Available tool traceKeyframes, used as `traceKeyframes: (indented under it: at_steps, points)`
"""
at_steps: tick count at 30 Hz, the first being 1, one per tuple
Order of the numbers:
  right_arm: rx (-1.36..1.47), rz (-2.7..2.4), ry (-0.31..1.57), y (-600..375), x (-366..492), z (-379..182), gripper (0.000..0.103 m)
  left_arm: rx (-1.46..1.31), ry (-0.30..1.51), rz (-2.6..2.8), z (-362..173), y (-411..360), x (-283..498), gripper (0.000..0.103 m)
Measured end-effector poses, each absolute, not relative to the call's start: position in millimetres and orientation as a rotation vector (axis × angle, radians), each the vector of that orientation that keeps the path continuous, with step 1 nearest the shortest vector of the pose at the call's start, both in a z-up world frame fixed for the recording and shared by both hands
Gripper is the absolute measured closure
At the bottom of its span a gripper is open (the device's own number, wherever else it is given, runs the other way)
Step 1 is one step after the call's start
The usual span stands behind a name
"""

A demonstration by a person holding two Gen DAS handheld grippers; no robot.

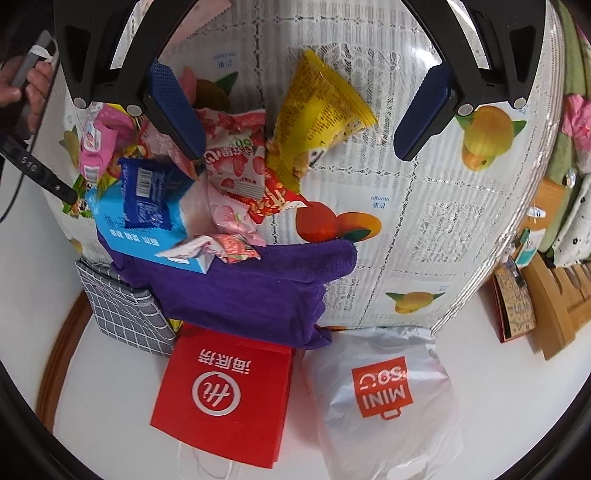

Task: Organize snacks
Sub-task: 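Grasp the green triangular snack pack with the right tool while the left tool grasps the yellow snack pack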

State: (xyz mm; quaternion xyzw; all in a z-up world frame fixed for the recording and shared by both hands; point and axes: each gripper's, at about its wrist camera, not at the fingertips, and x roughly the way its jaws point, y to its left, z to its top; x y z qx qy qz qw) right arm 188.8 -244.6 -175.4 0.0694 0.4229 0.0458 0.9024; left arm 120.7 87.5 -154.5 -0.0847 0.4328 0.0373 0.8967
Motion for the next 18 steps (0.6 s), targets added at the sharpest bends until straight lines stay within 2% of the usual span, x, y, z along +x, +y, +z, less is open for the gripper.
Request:
traceKeyframes:
  at_steps: [3, 7, 11, 18]
  points:
    - [0.133, 0.101, 0.887, -239.7, 204.0, -186.2, 0.026, -0.186, 0.897, 0.075, -158.7, 91.4, 123.7, 0.001]
    - [0.094, 0.088, 0.904, -233.0, 217.6, -197.7, 0.036, -0.201, 0.915, 0.064, -166.0, 96.0, 126.0, 0.001]
    - [0.056, 0.073, 0.91, -229.3, 222.4, -206.1, 0.058, -0.208, 0.927, 0.075, -172.5, 99.9, 127.5, 0.001]
    - [0.067, 0.086, 0.881, -236.1, 200.5, -196.4, 0.061, -0.191, 0.934, 0.053, -174.3, 98.1, 128.5, 0.001]
